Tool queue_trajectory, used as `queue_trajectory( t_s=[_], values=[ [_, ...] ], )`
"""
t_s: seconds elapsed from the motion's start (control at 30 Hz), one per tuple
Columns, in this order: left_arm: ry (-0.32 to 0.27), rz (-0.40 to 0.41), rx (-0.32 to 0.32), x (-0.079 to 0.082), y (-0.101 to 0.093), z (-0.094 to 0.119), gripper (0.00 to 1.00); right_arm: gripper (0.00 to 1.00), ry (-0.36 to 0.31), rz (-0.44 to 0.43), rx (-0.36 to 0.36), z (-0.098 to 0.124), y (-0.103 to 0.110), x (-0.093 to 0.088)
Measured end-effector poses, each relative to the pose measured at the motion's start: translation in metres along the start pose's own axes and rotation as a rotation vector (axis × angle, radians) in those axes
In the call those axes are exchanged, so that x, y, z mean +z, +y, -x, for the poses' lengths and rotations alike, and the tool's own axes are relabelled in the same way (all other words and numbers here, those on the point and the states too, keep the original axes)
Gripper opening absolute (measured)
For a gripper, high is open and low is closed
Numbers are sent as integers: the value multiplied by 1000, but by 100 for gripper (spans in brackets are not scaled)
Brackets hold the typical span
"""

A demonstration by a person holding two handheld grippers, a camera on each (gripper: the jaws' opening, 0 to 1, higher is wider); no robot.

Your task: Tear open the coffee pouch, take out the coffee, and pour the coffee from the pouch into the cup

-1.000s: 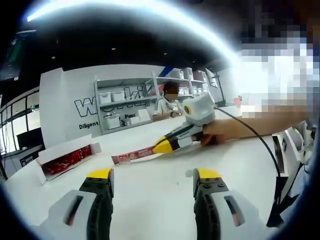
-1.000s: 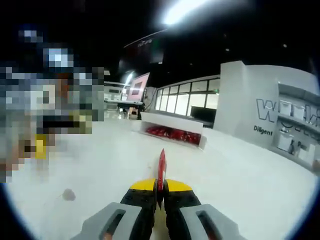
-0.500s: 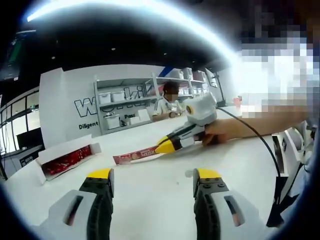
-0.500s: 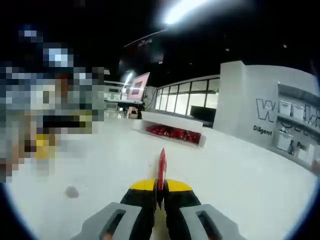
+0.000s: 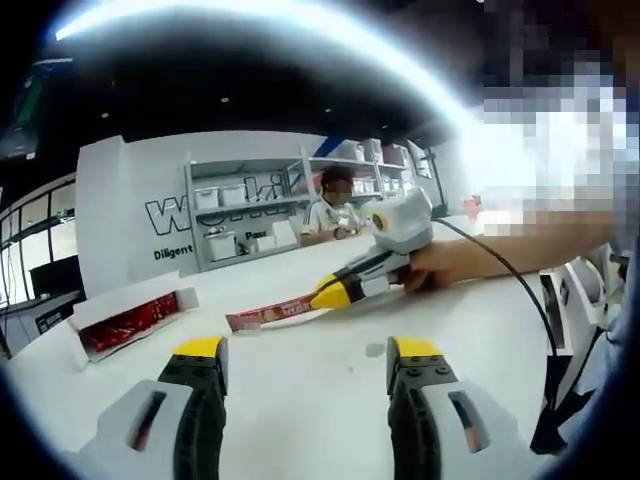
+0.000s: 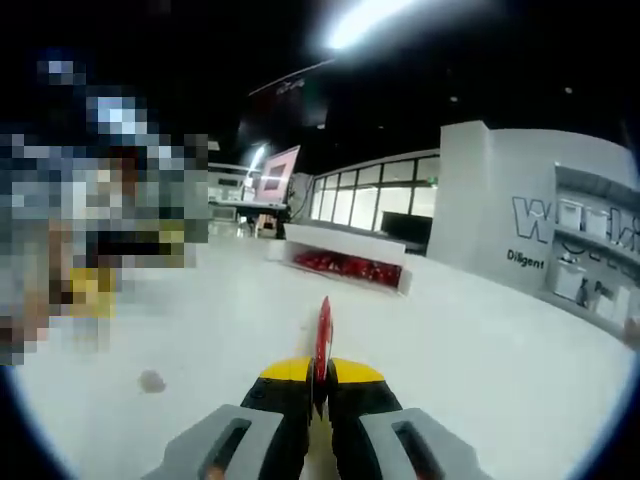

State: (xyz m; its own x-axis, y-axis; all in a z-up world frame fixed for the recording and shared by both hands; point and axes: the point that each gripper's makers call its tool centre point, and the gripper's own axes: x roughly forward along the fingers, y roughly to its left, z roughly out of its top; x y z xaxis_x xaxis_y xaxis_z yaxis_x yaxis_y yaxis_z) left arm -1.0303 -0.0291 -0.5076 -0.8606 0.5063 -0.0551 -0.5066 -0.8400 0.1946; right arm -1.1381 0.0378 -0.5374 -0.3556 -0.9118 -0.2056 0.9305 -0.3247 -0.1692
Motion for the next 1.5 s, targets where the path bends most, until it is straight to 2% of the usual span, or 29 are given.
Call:
queue_trajectory(
  t_s=[1.5],
  values=[
    [3, -9, -6, 0, 0, -1, 65, 7, 7, 5, -11, 19, 6, -4]
  ],
)
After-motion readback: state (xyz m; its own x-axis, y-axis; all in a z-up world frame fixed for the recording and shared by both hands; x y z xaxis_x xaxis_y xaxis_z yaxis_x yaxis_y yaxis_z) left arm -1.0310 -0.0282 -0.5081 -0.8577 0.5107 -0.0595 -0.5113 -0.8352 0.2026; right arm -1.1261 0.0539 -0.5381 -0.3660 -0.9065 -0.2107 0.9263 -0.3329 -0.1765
